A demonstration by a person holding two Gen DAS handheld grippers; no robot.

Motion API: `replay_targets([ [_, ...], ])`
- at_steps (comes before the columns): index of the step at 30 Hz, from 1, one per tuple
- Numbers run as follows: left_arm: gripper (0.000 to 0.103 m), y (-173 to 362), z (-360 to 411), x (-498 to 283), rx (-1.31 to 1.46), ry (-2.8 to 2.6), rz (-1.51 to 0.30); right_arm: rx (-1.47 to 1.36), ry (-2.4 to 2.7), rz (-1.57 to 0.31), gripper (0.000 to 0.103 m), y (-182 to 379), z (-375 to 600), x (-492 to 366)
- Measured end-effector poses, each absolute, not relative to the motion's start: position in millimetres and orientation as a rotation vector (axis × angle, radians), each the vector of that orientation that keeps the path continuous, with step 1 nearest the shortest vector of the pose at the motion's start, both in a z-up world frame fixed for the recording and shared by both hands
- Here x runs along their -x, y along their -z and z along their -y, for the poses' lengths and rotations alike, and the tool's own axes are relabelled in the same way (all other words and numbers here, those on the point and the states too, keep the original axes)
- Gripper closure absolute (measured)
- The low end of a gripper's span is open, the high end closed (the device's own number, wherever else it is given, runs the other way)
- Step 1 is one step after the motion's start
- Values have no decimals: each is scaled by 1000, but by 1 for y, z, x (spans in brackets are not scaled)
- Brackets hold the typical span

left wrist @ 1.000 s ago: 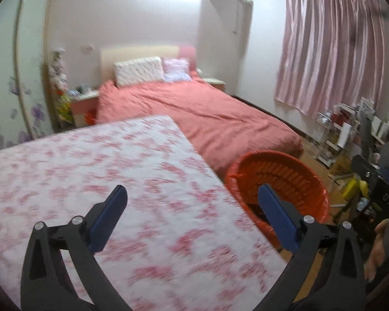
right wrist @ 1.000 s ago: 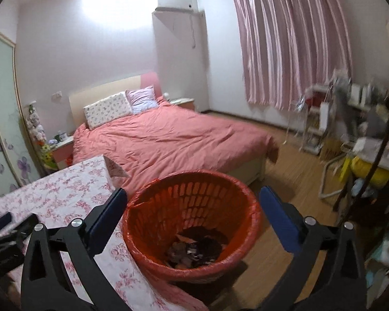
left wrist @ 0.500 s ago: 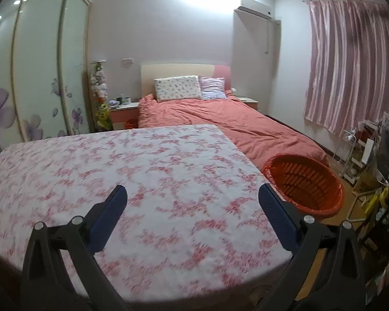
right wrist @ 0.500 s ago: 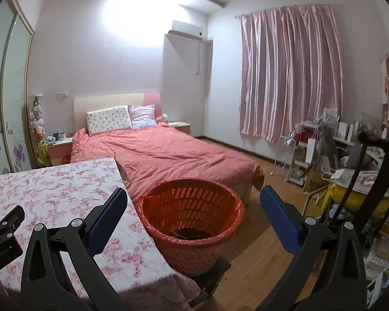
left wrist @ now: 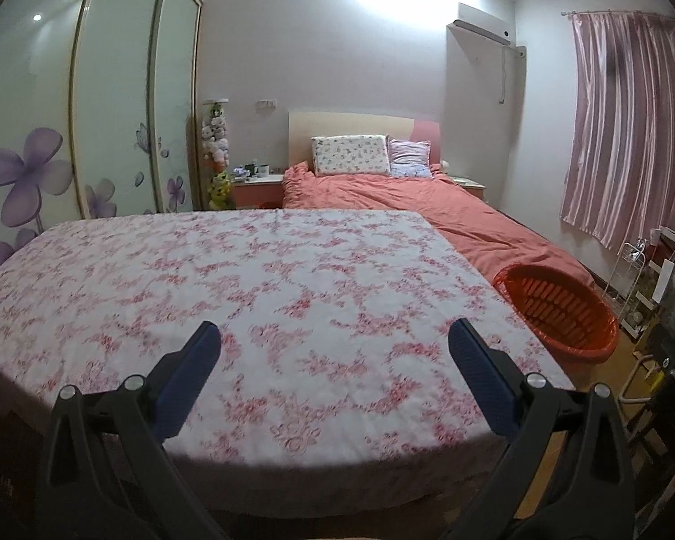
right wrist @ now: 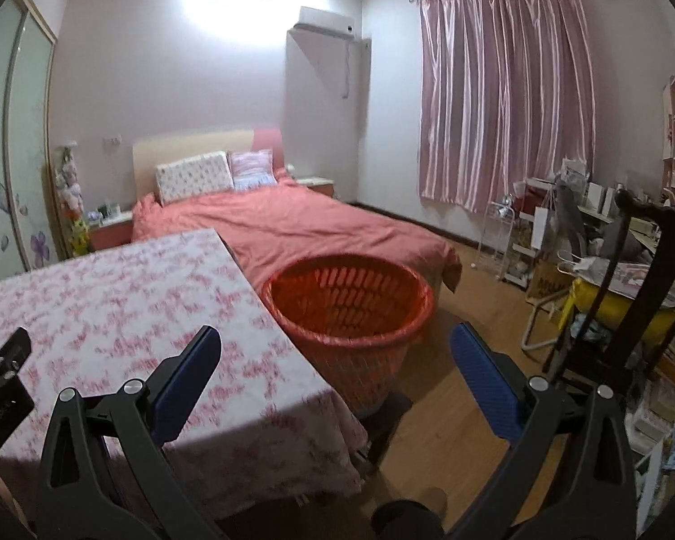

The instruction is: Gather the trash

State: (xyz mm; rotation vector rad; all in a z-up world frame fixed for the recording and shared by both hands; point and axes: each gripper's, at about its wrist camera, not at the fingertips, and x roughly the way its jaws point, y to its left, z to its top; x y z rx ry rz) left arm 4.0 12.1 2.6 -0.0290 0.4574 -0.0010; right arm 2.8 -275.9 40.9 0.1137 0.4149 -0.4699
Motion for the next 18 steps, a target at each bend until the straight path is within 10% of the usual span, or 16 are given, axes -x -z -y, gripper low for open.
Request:
replay_targets([
  [18, 4, 6, -12, -4, 47, 9, -509, -160, 460, -540, 2, -26, 269, 2],
])
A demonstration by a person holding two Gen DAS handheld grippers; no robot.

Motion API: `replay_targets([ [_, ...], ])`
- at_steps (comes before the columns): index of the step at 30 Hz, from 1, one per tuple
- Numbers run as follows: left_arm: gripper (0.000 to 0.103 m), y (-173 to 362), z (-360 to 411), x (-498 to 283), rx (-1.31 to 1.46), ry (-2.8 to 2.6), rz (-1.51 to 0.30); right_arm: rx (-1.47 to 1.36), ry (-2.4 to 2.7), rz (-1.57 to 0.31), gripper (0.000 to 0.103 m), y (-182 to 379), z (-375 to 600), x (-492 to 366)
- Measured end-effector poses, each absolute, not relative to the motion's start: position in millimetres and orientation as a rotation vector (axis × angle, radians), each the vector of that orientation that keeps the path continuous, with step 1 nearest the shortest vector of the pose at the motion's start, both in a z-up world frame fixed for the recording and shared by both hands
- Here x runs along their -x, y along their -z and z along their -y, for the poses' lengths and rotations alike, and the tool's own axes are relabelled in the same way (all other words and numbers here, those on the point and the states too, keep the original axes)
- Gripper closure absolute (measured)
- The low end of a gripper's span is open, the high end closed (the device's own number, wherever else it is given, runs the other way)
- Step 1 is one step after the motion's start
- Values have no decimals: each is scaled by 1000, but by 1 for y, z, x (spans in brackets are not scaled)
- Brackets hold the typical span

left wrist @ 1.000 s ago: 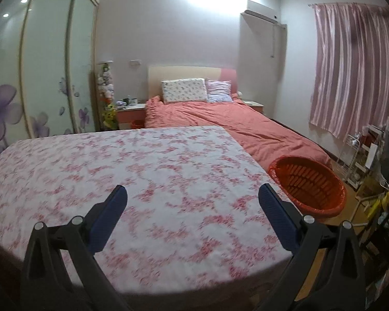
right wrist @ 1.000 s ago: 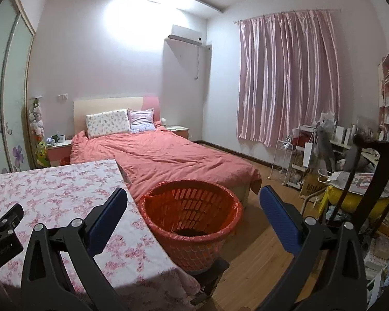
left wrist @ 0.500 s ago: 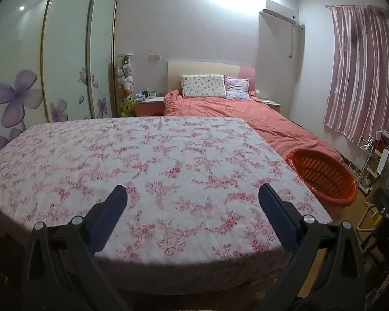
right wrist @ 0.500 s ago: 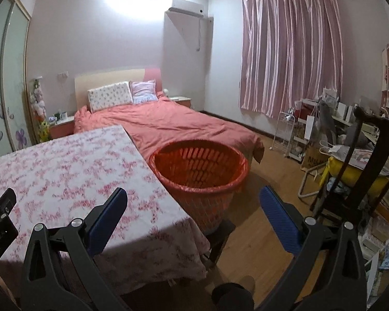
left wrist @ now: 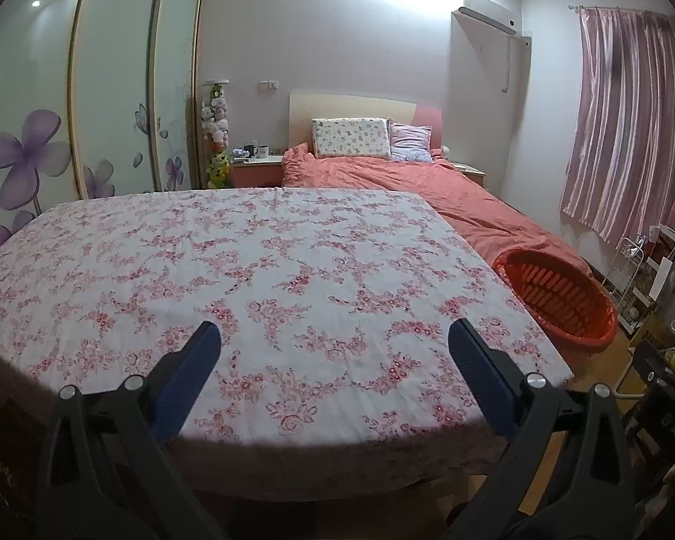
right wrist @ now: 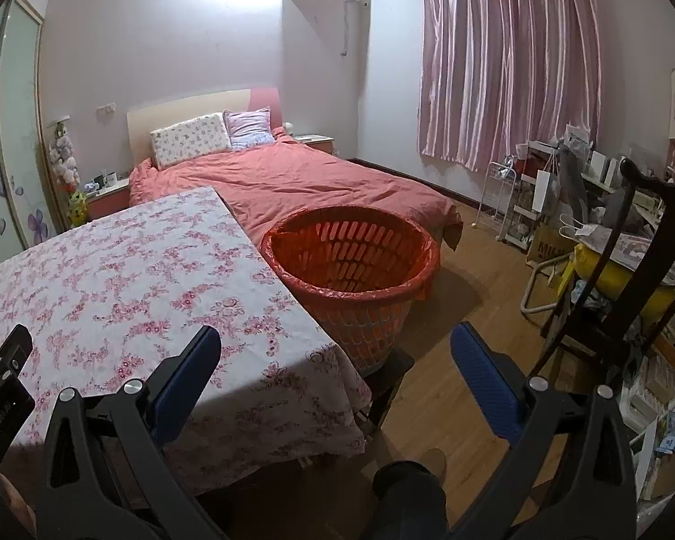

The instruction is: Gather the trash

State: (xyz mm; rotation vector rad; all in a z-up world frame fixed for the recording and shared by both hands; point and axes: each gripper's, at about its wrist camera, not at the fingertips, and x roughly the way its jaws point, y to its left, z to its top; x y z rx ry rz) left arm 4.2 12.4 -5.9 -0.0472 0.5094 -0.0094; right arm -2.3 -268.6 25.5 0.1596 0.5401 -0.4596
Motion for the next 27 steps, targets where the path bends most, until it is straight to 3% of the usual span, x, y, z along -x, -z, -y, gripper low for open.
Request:
replay_targets([
  [27, 4, -13, 4, 12, 1, 29, -463, -189, 443, -536, 2, -31, 273, 6],
])
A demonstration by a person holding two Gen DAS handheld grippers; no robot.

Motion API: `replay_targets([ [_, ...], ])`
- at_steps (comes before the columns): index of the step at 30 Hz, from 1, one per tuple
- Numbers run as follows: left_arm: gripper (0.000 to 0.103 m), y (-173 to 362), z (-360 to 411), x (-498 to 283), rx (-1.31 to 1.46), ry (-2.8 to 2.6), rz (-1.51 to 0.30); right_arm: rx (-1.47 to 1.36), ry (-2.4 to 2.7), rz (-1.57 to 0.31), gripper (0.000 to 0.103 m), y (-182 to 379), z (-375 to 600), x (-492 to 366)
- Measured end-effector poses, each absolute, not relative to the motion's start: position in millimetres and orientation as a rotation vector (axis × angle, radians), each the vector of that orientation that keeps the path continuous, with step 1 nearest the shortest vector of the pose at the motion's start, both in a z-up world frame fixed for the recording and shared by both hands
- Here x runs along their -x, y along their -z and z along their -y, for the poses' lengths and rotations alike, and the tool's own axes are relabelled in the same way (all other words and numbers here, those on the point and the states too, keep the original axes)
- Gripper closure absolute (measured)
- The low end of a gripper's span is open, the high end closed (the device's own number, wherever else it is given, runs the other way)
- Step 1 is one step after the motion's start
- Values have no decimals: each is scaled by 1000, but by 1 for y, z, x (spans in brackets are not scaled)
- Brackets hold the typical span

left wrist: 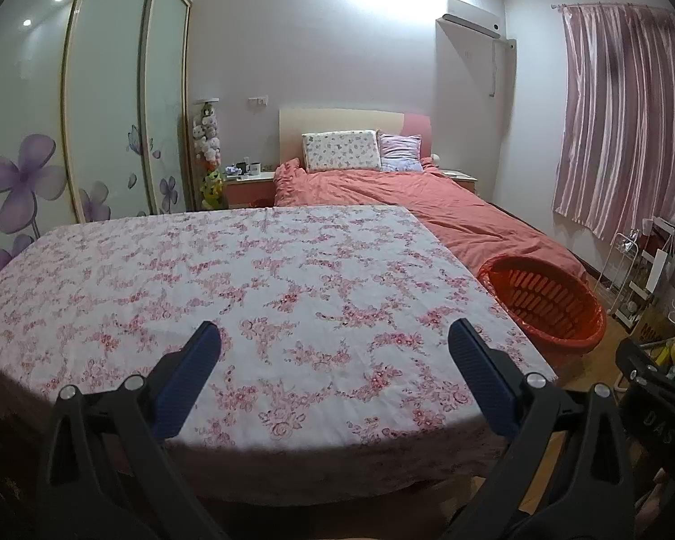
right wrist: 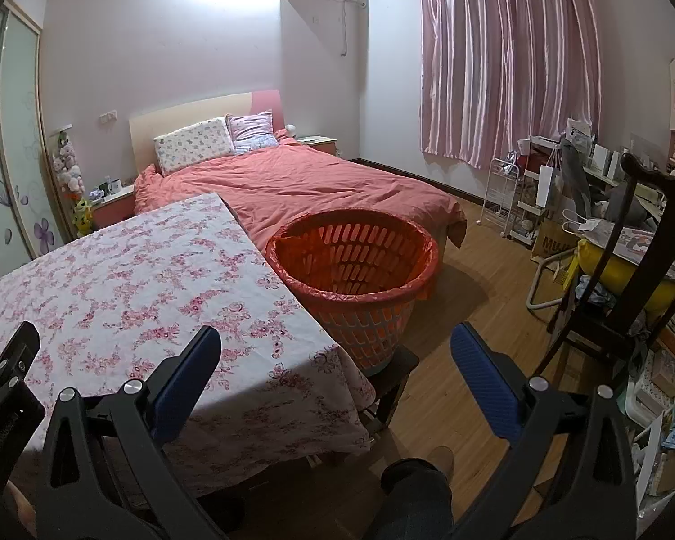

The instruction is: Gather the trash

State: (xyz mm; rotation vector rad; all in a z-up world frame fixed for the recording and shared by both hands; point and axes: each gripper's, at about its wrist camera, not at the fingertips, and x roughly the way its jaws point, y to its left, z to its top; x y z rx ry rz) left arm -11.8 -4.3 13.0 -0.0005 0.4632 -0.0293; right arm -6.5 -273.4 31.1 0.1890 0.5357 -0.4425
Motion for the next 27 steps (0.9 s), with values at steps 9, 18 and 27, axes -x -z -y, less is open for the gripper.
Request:
replay_targets([
  [9, 4, -17, 12, 14, -16, 49, -455, -190, 444, -531, 2, -32, 272, 6],
  [18, 4, -17, 14, 13, -18, 47, -461, -191, 446, -531, 2, -34, 273, 6],
  [27, 4, -16, 11, 13, -15, 45, -464, -192, 449, -528, 2, -37, 276, 6],
])
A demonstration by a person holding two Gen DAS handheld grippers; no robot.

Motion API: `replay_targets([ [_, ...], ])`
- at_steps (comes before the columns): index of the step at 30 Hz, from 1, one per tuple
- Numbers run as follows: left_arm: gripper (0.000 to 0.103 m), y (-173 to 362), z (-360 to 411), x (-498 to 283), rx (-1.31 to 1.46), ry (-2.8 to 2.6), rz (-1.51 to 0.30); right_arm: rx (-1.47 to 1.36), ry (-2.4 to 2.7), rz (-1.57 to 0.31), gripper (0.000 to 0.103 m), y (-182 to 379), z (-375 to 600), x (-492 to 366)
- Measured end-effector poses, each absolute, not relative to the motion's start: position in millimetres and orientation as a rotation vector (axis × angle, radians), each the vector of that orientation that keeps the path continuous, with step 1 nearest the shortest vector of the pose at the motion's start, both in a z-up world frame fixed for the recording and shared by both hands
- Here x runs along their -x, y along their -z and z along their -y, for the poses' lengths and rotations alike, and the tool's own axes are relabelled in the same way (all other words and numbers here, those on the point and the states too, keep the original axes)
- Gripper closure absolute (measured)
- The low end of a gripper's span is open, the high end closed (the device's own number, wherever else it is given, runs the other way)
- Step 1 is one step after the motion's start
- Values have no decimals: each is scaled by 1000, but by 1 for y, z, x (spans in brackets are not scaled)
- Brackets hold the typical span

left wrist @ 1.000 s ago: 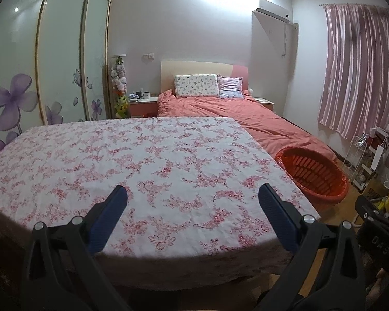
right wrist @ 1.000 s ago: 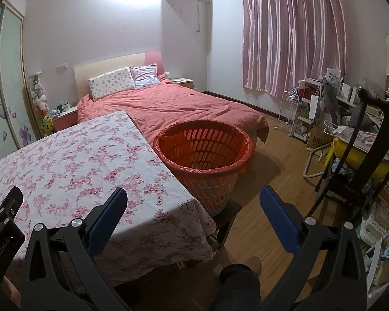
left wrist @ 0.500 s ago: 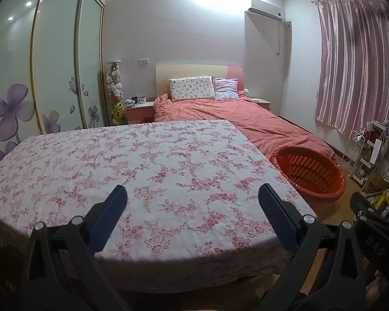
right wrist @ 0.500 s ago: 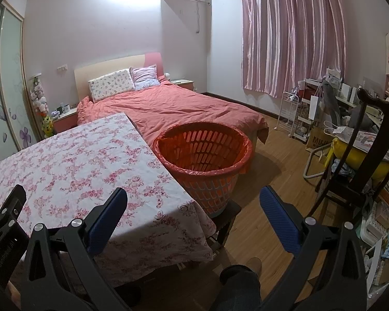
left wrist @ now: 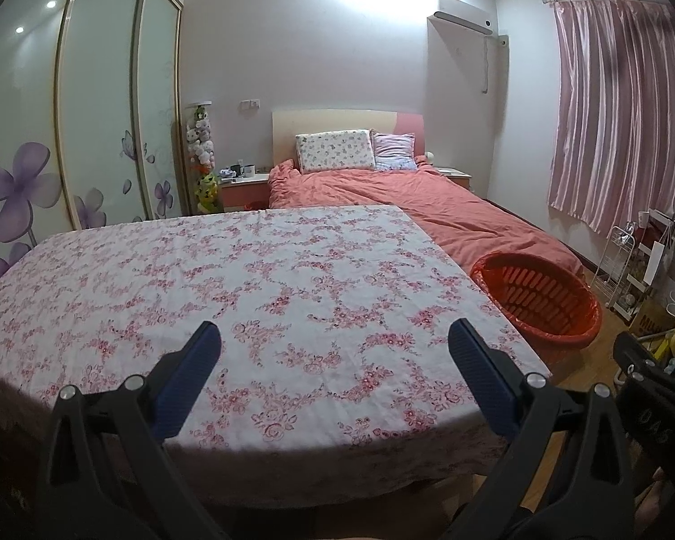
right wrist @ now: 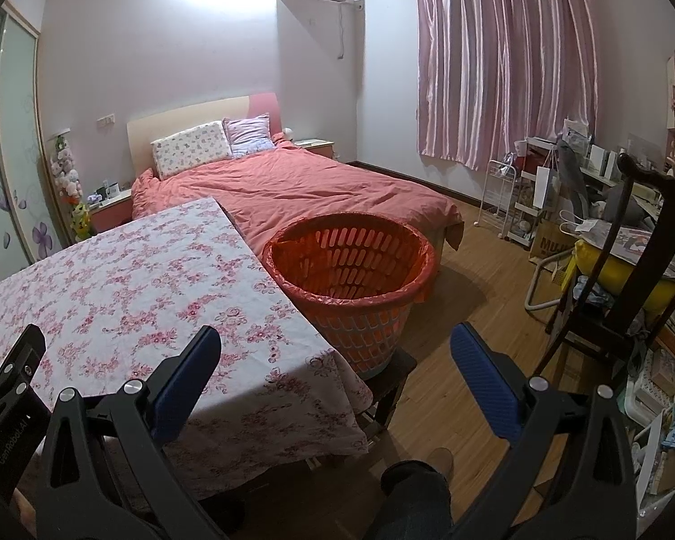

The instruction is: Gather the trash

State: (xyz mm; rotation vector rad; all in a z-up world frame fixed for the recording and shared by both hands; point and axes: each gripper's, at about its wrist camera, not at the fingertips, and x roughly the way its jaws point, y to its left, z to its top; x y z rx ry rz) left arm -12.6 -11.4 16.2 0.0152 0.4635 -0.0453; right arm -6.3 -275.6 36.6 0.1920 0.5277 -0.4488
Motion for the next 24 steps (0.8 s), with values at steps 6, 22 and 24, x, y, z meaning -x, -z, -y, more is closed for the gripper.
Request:
replay_targets([
  [6, 4, -16, 11, 12, -15, 46, -464, -192, 449, -527, 2, -36, 276, 7],
  [22, 4, -15, 10, 14, -9, 43, -471, -191, 449, -527, 2, -36, 275, 7],
  [24, 4, -15, 10, 14, -9, 44, -470, -190, 449, -527, 2, -35, 275, 7],
])
